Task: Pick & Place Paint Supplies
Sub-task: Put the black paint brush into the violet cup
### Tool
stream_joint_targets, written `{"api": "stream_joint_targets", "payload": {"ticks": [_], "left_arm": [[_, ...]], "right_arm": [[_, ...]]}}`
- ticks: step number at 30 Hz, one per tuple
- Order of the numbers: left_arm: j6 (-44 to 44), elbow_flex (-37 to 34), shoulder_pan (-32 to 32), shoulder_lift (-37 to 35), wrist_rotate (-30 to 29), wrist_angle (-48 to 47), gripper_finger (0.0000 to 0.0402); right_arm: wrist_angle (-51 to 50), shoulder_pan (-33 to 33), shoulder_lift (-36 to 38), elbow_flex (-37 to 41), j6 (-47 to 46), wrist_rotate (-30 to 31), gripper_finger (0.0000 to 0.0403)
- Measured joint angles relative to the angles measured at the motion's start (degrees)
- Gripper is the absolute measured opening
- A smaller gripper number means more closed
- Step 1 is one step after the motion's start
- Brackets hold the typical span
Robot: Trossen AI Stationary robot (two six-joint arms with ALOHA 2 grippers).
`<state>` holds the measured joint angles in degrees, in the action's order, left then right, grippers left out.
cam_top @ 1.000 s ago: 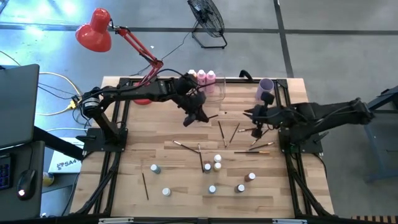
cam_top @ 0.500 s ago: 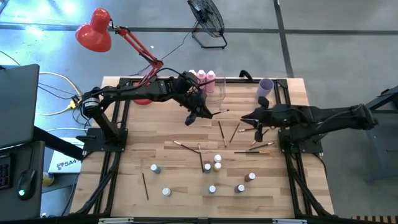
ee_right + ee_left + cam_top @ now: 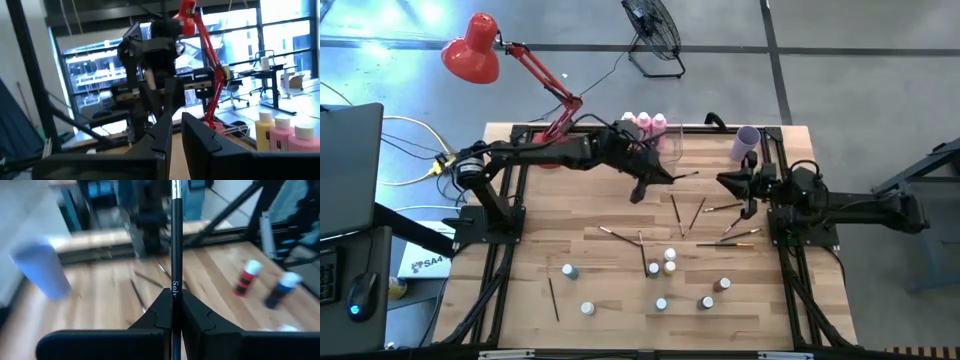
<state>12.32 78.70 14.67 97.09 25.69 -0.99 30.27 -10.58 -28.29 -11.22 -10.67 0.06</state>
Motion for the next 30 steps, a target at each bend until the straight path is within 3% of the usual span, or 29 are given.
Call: {"api": "stream_joint_targets", "payload": {"ticks": [3,8,20,30], "left_arm": [[2.4,-0.2,-1.3,0.9,-3.2,1.3,0.0010],[2.9,-0.1,-2.4,2.7,-5.6,4.7,0.0010],[0.7,0.0,-2.3,3.5,-5.5,8.0,0.0010],[0.6,0.0,-2.3,3.5,-5.5,8.1,0.0010]], "right_arm": [[2.1,0.0,-1.5,0.3,-0.1,1.2,0.0032],[7.0,0.1,-3.5,0.2,1.9,-5.4,0.0039],[10.0,0.1,-9.3,0.2,1.9,-5.9,0.0159],[18.8,0.1,-14.7,0.2,3.0,-6.0,0.0180]]}}
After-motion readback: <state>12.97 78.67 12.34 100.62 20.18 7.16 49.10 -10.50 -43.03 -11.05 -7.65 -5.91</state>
